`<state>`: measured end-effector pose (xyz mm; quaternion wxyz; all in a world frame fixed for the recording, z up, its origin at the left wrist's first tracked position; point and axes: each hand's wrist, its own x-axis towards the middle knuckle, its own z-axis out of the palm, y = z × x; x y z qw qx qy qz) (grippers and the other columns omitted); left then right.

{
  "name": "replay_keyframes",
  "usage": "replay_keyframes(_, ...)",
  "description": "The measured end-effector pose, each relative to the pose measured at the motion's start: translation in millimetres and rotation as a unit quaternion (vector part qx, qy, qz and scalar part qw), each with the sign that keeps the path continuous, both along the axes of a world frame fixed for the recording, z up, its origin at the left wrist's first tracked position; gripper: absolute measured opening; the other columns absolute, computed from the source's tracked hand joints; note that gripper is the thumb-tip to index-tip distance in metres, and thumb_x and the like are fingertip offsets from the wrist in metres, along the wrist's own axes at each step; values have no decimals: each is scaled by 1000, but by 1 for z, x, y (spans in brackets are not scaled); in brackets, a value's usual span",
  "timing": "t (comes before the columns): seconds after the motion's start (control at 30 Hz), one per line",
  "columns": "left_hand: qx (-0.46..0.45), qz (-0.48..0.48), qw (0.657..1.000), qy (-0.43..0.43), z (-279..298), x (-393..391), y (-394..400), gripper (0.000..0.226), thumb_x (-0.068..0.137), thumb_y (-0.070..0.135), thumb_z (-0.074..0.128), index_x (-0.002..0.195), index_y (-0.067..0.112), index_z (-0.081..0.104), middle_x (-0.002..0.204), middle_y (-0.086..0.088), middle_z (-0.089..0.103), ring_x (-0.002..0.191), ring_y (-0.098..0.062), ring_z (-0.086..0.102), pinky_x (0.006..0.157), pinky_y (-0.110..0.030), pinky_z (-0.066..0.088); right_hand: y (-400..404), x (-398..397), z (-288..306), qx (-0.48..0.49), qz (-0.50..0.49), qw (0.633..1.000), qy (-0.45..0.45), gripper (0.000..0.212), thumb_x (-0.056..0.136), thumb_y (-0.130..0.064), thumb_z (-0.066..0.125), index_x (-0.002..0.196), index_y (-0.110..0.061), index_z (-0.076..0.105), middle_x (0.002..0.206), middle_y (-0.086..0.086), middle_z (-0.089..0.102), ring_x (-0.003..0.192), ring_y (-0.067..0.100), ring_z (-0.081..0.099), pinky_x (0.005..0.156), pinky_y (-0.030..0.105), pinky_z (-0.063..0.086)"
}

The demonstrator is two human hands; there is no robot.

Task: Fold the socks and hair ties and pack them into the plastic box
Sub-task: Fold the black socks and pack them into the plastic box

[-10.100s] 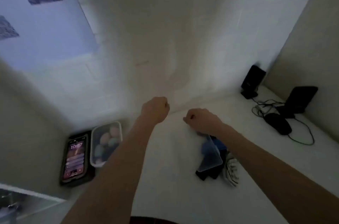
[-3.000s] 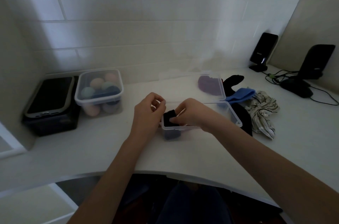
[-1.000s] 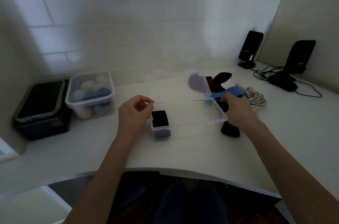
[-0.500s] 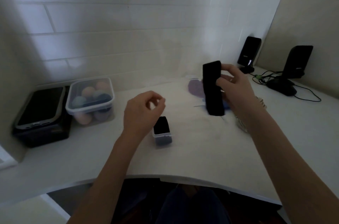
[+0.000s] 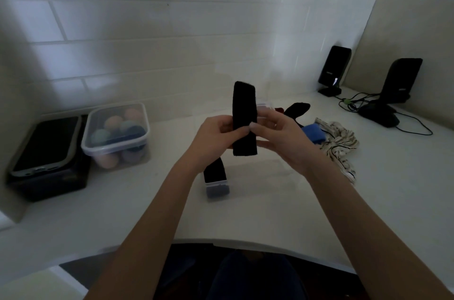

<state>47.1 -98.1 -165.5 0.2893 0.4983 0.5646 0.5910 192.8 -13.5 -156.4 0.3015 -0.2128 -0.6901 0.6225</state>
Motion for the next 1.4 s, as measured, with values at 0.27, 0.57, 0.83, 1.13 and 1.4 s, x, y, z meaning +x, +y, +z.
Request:
replay_keyframes(0.27,8,-32,999,25,1,-2,-2,22,83,36,64,97,20,70,86,6,76,83,-11,71,64,-20,55,-3,-2,-2,-31,8,999,20,30,89,-15,60,119,-14,59,106,8,65,104,29,60,91,46,43)
replay_keyframes(0.57,-34,-61,992,101,2,1,-2,22,96,23,47,79,25,62,72,12,67,70,-2,67,62,-20,53,-2,0,-2,-35,52,996,71,31,85,-2,59,111,-17,65,108,5,65,105,30,56,92,53,37)
replay_keyframes(0.83,-34,-33,998,29,5,-6,-6,24,91,4,48,98,13,68,84,-13,71,76,-24,69,60,-31,58,-5,3,9,185,36,982,21,38,79,6,65,103,-23,71,98,-10,62,94,0,58,86,18,47)
replay_keyframes(1.13,-51,-41,997,-47,10,-2,-12,24,93,9,42,101,14,64,84,-11,73,74,-28,72,58,-34,58,-11,-1,12,226,2,974,-6,32,80,8,63,103,-15,67,105,1,55,105,11,52,92,23,48)
replay_keyframes(1.4,-62,-88,986,-130,7,-3,-15,20,93,26,51,107,19,64,101,-8,73,91,-27,71,78,-37,58,-14,1,13,258,-38,964,-43,45,86,13,48,99,-25,68,113,4,53,110,13,50,93,21,43)
